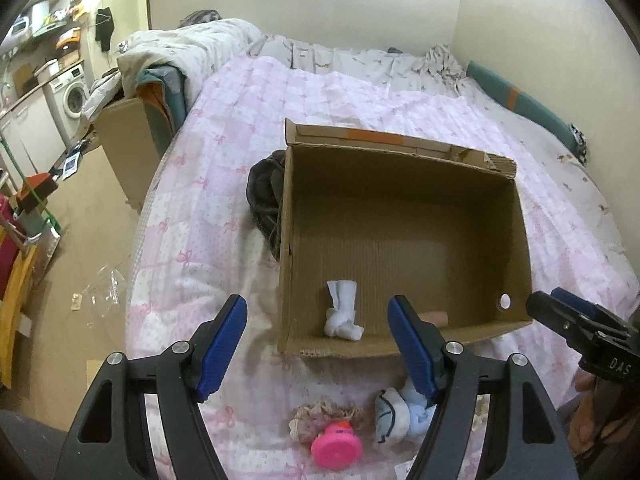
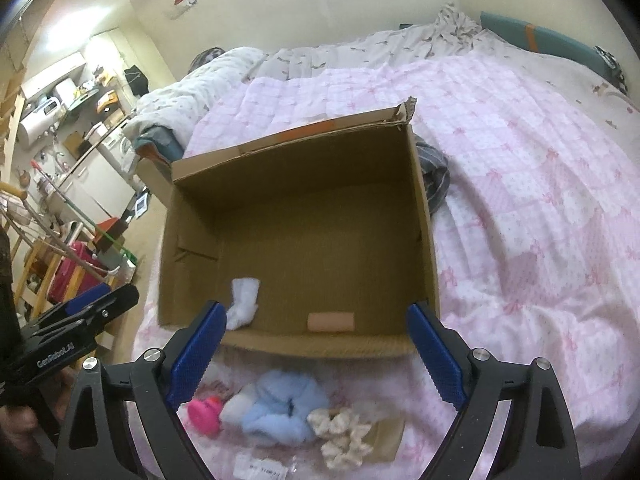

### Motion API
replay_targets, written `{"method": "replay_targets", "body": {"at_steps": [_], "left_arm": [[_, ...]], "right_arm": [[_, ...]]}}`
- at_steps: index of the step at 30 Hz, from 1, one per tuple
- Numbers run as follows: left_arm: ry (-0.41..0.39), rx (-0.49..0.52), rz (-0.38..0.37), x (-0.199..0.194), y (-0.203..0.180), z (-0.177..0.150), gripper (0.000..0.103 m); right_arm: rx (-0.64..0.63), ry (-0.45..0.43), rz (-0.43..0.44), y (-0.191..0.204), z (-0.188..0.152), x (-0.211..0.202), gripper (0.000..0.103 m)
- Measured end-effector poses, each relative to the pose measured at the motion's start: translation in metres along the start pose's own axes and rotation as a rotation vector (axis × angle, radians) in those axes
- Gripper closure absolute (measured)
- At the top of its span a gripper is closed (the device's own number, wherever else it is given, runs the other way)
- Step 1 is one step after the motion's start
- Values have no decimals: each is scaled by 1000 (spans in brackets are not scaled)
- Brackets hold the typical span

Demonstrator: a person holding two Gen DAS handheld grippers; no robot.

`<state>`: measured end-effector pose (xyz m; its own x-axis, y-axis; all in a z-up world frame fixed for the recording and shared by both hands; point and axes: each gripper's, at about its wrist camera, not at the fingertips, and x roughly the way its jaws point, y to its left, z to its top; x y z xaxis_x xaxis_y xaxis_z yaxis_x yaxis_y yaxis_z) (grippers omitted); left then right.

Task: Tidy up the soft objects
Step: 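Grasp the pink cup-shaped toy with the left tool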

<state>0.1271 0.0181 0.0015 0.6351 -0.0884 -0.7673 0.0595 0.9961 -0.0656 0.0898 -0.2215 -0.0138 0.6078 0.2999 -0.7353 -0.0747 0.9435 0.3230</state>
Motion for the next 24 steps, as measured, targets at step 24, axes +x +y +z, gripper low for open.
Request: {"method": "replay_targets", "body": {"at_steps": [24], "left_arm": [[297,-51,53,26,12,-59,33]], "right_arm": [[-27,77,-50,16,-28,-5,5]]}}
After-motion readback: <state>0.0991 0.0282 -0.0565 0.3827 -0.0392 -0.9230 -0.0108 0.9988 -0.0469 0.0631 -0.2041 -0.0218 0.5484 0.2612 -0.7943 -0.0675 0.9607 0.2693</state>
